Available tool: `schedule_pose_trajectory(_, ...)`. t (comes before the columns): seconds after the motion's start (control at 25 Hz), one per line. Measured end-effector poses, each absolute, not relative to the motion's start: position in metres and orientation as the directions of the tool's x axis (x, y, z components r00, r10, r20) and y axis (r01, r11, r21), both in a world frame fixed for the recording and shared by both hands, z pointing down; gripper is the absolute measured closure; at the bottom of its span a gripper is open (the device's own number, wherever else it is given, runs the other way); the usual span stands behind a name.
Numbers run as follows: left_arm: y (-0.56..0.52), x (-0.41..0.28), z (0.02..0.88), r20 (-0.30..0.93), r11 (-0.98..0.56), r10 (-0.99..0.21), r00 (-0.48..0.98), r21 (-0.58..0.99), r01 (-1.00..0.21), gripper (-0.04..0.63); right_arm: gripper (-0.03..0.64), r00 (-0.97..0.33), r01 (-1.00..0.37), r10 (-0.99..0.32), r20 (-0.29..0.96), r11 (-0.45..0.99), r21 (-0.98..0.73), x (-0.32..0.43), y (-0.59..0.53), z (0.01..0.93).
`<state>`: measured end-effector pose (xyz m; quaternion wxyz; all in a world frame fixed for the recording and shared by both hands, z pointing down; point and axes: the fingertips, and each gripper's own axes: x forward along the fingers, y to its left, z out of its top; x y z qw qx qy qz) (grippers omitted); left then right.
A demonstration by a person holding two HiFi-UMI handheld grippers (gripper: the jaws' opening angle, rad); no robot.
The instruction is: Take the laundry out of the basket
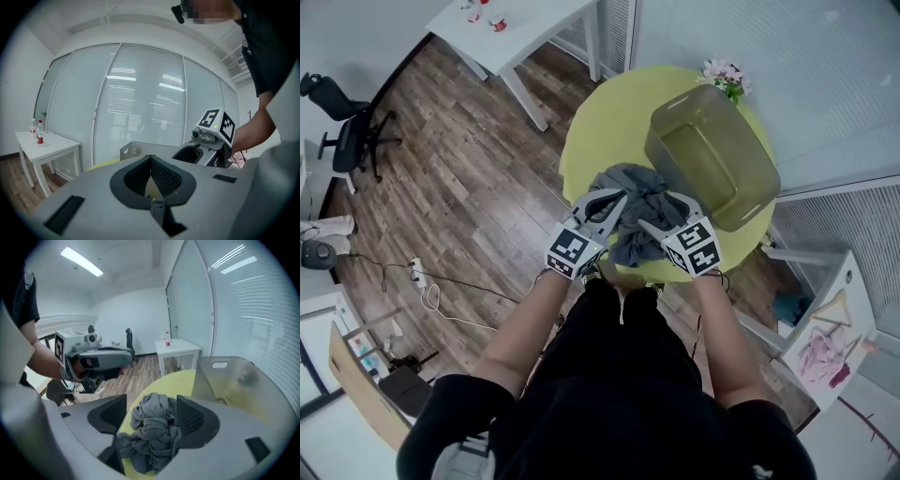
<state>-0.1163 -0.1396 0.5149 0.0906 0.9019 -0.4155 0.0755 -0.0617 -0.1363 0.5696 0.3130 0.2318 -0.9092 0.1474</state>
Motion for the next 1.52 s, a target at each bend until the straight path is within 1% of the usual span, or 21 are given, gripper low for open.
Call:
schedule_pose_trajectory(0.16,-0.125,-0.110,0.484,0.204,-0.632,-0.744,0.636,0.090,-0.769,0.586,0.279,-0.786,-0.528,-0.435,0.439,0.841,-0.113,-0.056,-0.130,0.507)
schedule_pose_trajectory(0.28,-0.115,-0.101,0.459,0.189,-0.641,-0.744,0.641,0.071,-0.765,0.586,0.319,-0.824,-0.523,-0.470,0.316,0.846,-0.104,-0.049,-0.122,0.467)
schedule_pose_trajectory(0.36,-0.111,-0.093,0.443,0.174,-0.648,-0.742,0.647,0.059,-0.759,0.586,0.365,-0.838,-0.520,-0.483,0.254,0.848,-0.104,-0.043,-0.119,0.447)
schedule_pose_trajectory(0.44,-0.107,-0.087,0.429,0.162,-0.654,-0.741,0.651,0.046,-0.755,0.586,0.439,-0.840,-0.527,-0.501,0.206,0.845,-0.093,-0.035,-0.117,0.432)
schedule_pose_trajectory(0.56,-0.100,-0.079,0.412,0.154,-0.654,-0.744,0.650,0.035,-0.756,0.586,0.525,-0.836,-0.541,-0.525,0.159,0.838,-0.074,-0.024,-0.111,0.412)
schedule_pose_trajectory(0.64,-0.095,-0.072,0.404,0.135,-0.663,-0.739,0.660,0.029,-0.748,0.586,0.562,-0.831,-0.550,-0.540,0.134,0.833,-0.057,-0.018,-0.107,0.401)
schedule_pose_trajectory(0.72,-0.093,-0.066,0.395,0.119,-0.670,-0.735,0.668,0.022,-0.742,0.586,0.585,-0.827,-0.558,-0.551,0.111,0.829,-0.044,-0.014,-0.105,0.391)
schedule_pose_trajectory(1.2,-0.084,-0.057,0.369,0.059,-0.684,-0.727,0.684,0.025,-0.729,0.586,0.594,-0.835,-0.549,-0.548,0.042,0.835,-0.014,-0.013,-0.091,0.355)
schedule_pose_trajectory(1.52,-0.082,-0.060,0.359,0.051,-0.675,-0.737,0.674,0.007,-0.738,0.586,0.594,-0.833,-0.553,-0.553,0.032,0.833,0.002,-0.016,-0.092,0.350)
